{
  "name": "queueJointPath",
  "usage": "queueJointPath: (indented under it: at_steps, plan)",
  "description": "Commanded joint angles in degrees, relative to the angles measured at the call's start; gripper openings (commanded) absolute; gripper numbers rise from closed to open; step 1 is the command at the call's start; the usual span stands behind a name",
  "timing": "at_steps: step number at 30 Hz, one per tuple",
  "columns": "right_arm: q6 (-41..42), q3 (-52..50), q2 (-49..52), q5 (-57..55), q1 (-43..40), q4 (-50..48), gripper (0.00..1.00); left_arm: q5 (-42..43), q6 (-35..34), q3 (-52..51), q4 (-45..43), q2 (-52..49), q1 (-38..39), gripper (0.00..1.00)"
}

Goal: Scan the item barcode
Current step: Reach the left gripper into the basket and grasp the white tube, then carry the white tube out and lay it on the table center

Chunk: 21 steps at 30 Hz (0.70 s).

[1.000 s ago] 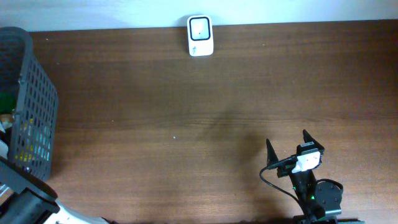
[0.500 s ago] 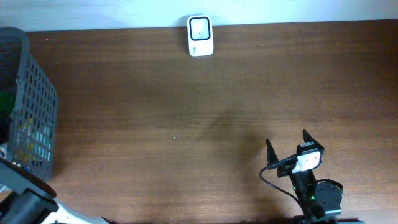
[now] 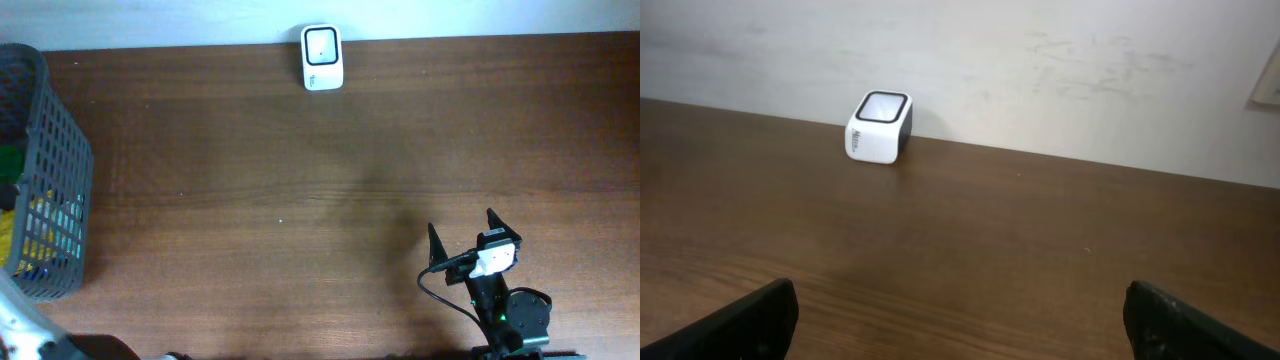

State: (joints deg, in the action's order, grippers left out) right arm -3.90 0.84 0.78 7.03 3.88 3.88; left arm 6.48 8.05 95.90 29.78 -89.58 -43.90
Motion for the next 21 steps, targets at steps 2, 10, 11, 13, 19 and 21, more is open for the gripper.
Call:
queueJointPath:
  at_steps: [2, 10, 11, 13, 19, 21]
  plan:
    - [-0.17, -0.52, -0.59, 0.28, -0.26, -0.02, 0.98, -0.48, -1.20, 1.62, 3.45, 2.60, 0.24, 0.00]
    - [-0.17, -0.52, -0.57, 0.28, -0.26, -0.02, 0.98, -0.26, -4.33, 1.81, -0.85, 6.56, 3.52, 0.00]
    - [-0.17, -0.52, -0.57, 0.28, -0.26, -0.02, 0.98, -0.26, -4.31, 1.81, -1.84, 8.00, 4.46, 0.00]
    - [-0.17, -0.52, -0.59, 0.28, -0.26, -0.02, 0.98, -0.24, -4.11, 1.84, -2.82, 10.51, 6.03, 0.00]
    - [-0.17, -0.52, -0.57, 0.28, -0.26, -0.02, 0.98, 3.80, -4.17, 1.81, 5.64, 16.94, 17.42, 0.00]
    - [-0.17, -0.52, -0.57, 0.28, -0.26, -0.02, 0.98, 3.82, -4.20, 1.81, 10.58, 17.22, 24.76, 0.00]
